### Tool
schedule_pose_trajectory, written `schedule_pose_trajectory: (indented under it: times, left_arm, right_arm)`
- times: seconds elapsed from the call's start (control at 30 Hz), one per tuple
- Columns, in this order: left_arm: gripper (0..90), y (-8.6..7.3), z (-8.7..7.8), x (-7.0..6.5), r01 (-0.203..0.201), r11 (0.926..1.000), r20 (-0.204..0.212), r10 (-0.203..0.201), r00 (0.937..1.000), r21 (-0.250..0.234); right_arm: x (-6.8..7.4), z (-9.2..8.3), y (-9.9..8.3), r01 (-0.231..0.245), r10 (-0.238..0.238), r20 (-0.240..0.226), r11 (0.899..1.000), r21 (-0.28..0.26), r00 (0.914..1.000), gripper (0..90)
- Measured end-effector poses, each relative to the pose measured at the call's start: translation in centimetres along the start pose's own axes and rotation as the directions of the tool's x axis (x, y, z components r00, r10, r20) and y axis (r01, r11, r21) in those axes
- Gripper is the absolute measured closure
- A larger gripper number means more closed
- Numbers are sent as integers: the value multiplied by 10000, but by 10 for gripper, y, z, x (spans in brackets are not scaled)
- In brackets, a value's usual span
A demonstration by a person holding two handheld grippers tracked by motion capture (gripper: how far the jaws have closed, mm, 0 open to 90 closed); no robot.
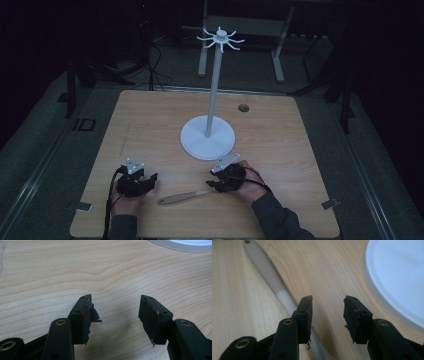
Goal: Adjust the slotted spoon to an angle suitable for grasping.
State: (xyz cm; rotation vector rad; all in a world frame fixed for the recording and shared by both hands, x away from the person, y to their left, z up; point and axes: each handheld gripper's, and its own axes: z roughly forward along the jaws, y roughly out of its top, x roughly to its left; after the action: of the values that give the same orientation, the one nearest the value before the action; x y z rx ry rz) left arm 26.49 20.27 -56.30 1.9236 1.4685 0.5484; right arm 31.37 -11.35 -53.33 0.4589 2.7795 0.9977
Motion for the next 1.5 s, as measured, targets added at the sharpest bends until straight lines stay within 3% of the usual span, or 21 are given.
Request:
schedule_pose_trajectory:
  times: [0.47,0.87,1.3,1.5]
  left_arm:
    - [448,0,1,0,-17,10000,5,17,10000,25]
    - [448,0,0,0,-6,10000,3,6,10000,0]
    - [448,0,0,0,5,10000,3,-5,10000,-8]
    - [448,0,0,1,1,10000,11,-1,10000,-13]
  right_arm:
    - [9,11,-2,276,-256,-739,9993,262,9969,574]
    - [20,29,3,614,-536,-1426,9968,510,9883,567]
    - [28,39,11,888,-788,-1693,9947,522,9824,599]
    - [30,38,12,1380,-1299,-1347,9890,526,9823,659]
